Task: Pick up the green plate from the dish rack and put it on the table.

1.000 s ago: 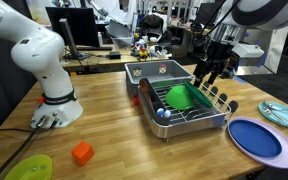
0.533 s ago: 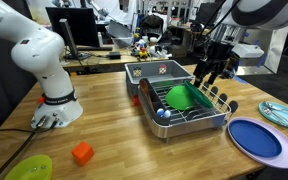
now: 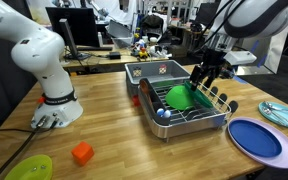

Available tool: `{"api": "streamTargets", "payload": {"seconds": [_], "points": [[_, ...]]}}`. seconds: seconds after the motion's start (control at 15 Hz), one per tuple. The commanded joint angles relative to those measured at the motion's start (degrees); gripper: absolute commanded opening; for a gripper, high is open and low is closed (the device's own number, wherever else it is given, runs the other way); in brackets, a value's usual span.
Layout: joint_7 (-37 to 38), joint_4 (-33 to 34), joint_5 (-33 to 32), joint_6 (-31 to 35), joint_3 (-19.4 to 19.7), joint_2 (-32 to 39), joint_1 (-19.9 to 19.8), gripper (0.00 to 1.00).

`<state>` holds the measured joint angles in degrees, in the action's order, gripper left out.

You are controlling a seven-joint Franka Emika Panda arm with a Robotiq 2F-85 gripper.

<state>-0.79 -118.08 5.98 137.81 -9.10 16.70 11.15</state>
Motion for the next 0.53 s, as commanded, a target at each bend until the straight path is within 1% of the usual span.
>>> {"api": "streamTargets", "payload": {"seconds": [0.0,0.2,0.47], "points": [[3.16,3.82,-2.7,1.79,0.37,4.92,0.57,1.0],[5.2,5.92,-4.46,2.61,0.79,7.78,1.48,1.0],[7.52,7.25,-5.68,2.76,1.03,9.24,2.46,1.0]]}}
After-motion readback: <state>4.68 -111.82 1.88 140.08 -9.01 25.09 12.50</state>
